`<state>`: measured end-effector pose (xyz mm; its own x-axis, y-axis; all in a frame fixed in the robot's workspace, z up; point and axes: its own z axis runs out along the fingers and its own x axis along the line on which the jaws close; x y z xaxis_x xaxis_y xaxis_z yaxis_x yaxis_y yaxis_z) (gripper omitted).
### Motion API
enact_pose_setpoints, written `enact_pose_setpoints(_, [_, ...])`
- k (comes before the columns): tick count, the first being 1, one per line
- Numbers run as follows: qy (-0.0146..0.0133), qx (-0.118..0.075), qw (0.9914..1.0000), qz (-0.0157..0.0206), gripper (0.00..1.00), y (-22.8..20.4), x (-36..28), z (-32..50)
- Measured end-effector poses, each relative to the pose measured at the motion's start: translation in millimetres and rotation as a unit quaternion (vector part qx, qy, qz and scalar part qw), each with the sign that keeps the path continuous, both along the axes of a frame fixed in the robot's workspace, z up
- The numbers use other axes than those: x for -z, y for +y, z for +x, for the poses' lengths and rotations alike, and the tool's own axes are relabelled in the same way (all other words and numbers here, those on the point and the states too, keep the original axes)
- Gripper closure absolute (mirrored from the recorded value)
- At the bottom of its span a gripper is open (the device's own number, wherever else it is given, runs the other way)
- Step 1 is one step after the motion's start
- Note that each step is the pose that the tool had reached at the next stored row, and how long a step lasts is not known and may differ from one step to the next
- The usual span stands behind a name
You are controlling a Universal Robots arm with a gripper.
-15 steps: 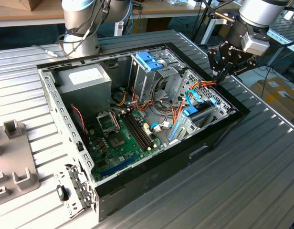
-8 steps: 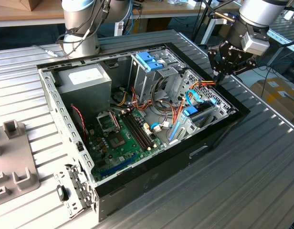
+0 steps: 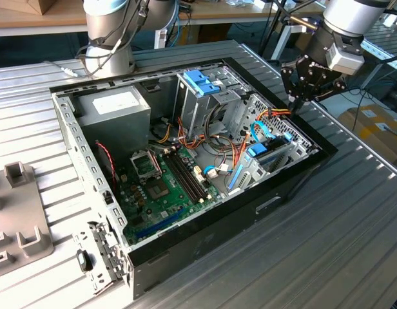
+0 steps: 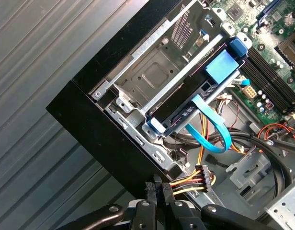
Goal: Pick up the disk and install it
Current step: 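Insert the second disk wire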
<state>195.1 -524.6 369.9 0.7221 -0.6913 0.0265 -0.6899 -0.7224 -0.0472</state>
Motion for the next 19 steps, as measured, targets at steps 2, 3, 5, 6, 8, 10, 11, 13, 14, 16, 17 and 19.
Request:
enact_pose_setpoints(2, [-0.0001,0.0,1.0,0.0,0.83,0.0,-4.0,0.0])
enact_pose_setpoints(3, [-0.0001,0.0,1.0,0.0002,0.83,0.0,-3.9,0.0])
enact_pose_setpoints(5, [-0.0001,0.0,1.0,0.0,0.83,0.0,-4.1,0.0])
enact_pose_setpoints(6, [-0.0001,0.0,1.0,0.0,0.83,0.0,-4.2,0.0])
enact_pose_setpoints(8, [-0.0002,0.0,1.0,-0.0001,0.83,0.1,-4.3,-1.8])
enact_pose_setpoints(10, [-0.0001,0.0,1.0,0.0,0.83,0.0,-3.9,-6.7])
enact_pose_setpoints(11, [-0.0001,0.0,1.0,0.0,0.83,0.0,-3.6,-10.7])
enact_pose_setpoints(13, [-0.0001,0.0,1.0,0.0,0.83,0.0,-2.6,-23.7])
enact_pose_setpoints(14, [-0.0001,0.0,1.0,-0.0002,0.83,0.0,-2.2,-26.7])
enact_pose_setpoints(16, [-0.0001,0.0,1.0,-0.0005,0.83,0.0,-1.6,-30.8])
enact_pose_setpoints(17, [-0.0001,0.0,1.0,-0.0005,0.83,0.0,-1.5,-32.4])
enact_pose_setpoints(19, [-0.0001,0.0,1.0,-0.0006,0.83,-0.1,-1.5,-32.9])
